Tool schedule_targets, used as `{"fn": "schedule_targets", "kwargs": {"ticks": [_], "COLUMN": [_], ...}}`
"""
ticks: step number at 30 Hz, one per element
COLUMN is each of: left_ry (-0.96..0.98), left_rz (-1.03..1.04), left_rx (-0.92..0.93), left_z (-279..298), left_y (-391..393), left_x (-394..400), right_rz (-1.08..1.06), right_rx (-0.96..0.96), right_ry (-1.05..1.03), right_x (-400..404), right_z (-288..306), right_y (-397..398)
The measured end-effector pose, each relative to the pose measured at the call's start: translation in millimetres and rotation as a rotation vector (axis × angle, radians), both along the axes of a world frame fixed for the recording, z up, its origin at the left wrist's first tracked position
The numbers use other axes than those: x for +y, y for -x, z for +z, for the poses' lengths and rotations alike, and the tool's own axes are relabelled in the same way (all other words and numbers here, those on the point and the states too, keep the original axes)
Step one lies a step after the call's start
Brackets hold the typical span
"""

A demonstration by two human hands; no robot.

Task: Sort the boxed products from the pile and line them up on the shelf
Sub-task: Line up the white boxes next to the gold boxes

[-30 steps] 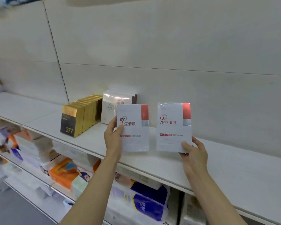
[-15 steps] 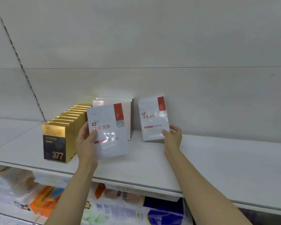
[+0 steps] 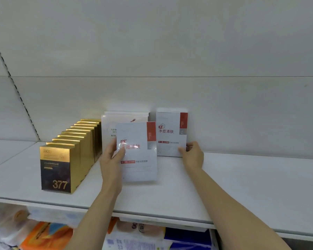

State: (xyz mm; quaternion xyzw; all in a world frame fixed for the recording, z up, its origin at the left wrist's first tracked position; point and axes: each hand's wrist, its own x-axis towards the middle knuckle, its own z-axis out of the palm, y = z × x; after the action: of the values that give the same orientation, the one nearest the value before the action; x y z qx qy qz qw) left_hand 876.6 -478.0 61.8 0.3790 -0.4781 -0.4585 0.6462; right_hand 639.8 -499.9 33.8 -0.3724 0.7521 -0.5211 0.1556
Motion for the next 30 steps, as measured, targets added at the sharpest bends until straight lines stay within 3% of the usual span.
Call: {"fn": "schedule_targets", "kwargs": {"ticks": [2, 4, 6, 8, 13, 22, 30], "left_ry": [0.01, 0.024, 0.027, 0.039, 0.272, 0.444, 0.435], "left_rz": [-0.027, -0.066, -0.105, -0.136, -0.076, 0.024, 0.086], "left_rx": [-0.004, 0.01, 0.033, -0.01, -0.639, -1.052, -1.293], "left_z": [-2.5, -4.4, -7.8, -14.3, -26.5, -30.1, -29.9], "left_y": [12.5, 27.8, 43.8, 58.5, 81.1, 108.2, 119.3], "left_x": [-4.6, -7.9, -11.2, -14.8, -17.8, -38.5, -43.6], "right_rz": [0.004, 0.148, 0.367, 0.416, 0.221, 0.143, 0.169], "right_rx": [-0.06, -0.148, -0.227, -0.244, -0.177, 0.226, 0.242], "right_ry": [0.161, 0.329, 0.376, 0.383, 0.434, 0.176, 0.11], "right_x": [14.4, 37.1, 57.5, 62.4, 55.6, 26.5, 13.0], "right_z": [11.1, 23.7, 32.5, 30.2, 25.7, 12.6, 16.3], "right_y": [-5.4, -17.7, -31.9, -34.9, -18.2, -13.4, -9.3]}}
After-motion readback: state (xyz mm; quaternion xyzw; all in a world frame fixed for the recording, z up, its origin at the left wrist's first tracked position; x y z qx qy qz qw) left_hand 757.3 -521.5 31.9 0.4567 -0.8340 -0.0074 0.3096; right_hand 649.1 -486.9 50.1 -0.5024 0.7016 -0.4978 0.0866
